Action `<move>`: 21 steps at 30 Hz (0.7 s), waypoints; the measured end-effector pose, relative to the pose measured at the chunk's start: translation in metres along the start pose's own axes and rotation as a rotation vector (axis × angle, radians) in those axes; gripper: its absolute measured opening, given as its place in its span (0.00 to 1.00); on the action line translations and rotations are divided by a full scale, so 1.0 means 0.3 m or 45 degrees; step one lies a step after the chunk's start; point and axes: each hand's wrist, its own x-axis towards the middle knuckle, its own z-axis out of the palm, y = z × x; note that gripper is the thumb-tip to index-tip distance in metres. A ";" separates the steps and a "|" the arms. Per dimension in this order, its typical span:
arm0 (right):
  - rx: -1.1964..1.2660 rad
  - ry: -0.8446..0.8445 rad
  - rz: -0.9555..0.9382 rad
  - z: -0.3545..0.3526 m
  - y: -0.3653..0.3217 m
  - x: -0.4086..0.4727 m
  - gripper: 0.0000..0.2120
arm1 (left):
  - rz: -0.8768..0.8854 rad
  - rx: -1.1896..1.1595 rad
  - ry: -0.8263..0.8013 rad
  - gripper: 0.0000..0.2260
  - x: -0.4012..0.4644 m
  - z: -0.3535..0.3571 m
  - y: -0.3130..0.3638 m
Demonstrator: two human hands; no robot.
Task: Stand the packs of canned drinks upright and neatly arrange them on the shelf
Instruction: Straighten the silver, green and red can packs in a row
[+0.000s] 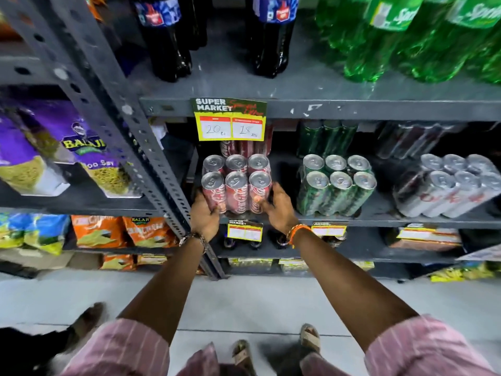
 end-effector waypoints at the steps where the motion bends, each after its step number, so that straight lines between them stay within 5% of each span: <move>1: 0.012 -0.003 0.005 0.003 0.003 0.001 0.19 | 0.006 0.000 0.003 0.21 -0.001 -0.002 -0.001; 21: 0.000 0.041 0.100 0.049 0.051 0.018 0.19 | -0.021 0.003 0.012 0.20 -0.004 0.000 -0.003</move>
